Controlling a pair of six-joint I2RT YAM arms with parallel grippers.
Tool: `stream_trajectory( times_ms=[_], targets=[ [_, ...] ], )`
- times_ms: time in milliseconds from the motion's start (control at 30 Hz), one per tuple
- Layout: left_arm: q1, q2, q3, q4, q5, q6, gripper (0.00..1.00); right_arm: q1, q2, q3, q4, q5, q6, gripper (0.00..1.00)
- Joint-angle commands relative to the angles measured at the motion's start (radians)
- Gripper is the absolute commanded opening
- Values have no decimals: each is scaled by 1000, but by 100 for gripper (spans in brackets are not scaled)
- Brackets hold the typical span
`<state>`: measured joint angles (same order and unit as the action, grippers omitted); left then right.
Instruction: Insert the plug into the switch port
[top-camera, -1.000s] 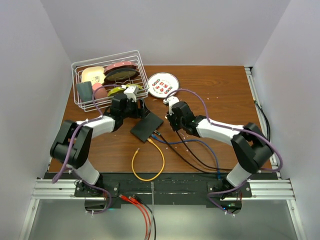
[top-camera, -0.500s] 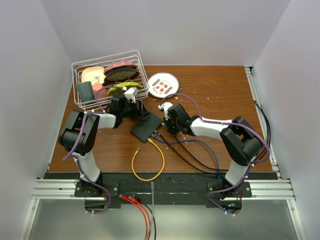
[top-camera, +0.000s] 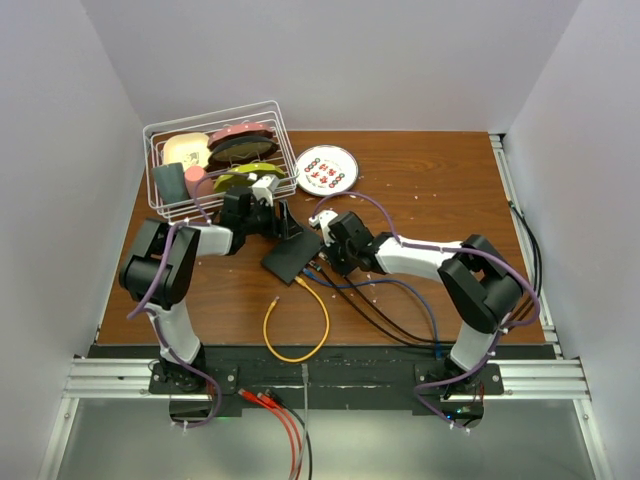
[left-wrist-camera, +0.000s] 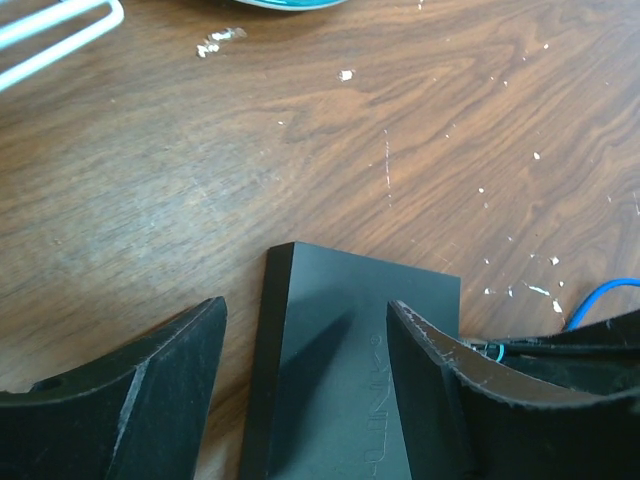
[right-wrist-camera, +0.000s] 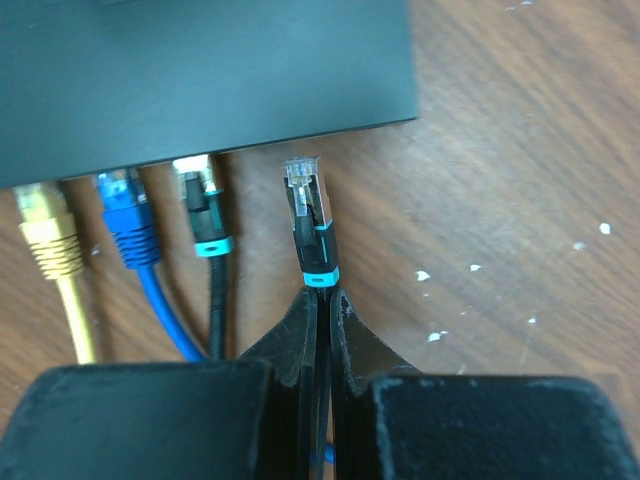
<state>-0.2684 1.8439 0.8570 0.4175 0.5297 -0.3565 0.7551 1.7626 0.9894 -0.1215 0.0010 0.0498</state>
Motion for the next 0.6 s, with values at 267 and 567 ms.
stream_trajectory(
  times_ms=[267, 567],
  targets=[
    [9, 26, 45, -20, 53, -10, 66, 21, 55, 92, -110, 19, -8, 0],
    [9, 32, 48, -16, 69, -16, 64, 21, 120, 175, -213, 34, -1, 0]
  ],
)
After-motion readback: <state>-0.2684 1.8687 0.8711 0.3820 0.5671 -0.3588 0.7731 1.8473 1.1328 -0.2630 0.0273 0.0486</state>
